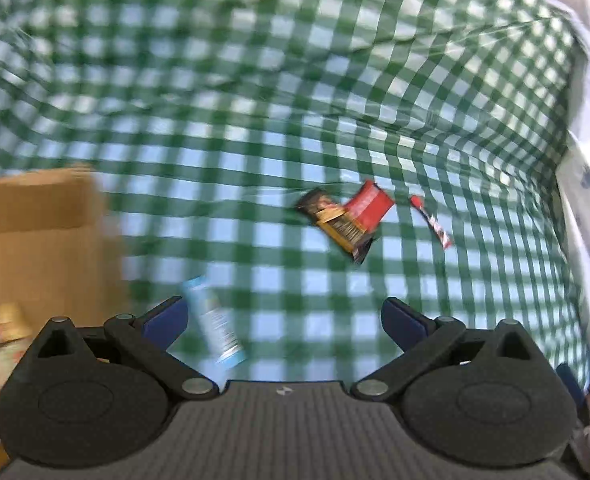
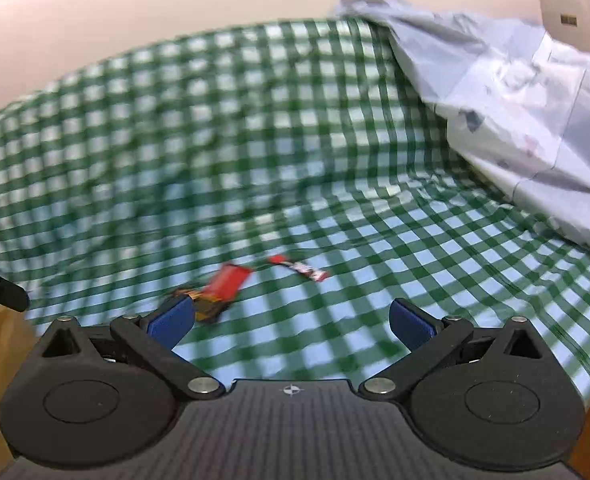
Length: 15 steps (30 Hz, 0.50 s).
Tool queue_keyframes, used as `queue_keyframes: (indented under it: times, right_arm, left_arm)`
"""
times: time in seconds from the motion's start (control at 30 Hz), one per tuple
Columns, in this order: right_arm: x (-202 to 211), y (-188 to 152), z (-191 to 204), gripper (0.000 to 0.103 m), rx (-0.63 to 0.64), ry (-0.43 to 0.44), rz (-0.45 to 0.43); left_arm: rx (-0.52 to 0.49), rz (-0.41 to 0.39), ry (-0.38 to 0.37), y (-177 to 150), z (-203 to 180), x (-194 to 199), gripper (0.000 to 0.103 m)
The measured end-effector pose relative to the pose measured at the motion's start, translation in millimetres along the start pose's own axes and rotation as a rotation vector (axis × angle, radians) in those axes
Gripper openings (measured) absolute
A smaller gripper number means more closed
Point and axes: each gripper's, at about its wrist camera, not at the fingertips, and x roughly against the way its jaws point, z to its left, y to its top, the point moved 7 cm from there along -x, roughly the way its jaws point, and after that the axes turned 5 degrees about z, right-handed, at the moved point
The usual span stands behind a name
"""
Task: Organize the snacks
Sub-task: 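Grasp the dark chocolate bar with left tool while right grasps red stick snack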
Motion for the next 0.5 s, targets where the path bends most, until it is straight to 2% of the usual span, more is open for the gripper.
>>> queue_keyframes:
  times: [0.13, 0.23, 0.37, 0.43, 0.5]
  right_arm:
    - [-94.3, 18.3, -22.1, 0.103, -0.007, 0.016, 0.043]
    - [-156.4, 24.7, -22.4, 0.103, 0.028, 0.026, 0.067]
    - [-233.2, 23.4, -15.5, 0.102, 0.079, 0.024, 0.124]
    - [-262.2, 20.7, -9.8, 0.102, 0.101, 0.017, 0.147]
    - [-283.8, 19.3, -6.7, 0.102, 0.111, 0.013, 0.156]
  left_arm:
    - [0.07, 0.064, -0.009, 37.1, -25.4, -86.4, 0.103]
    - [0.117, 0.102, -0.013, 59.1, -38.9, -145.5, 0.103]
    - [0.162, 0.166, -0.047, 73.4, -52.1, -203.4, 0.103]
    - [0.16, 0.201, -0.021, 79.2, -56.0, -228.1, 0.103]
    - [0.18, 0.206, 0.02, 80.7, -57.9, -233.7, 0.103]
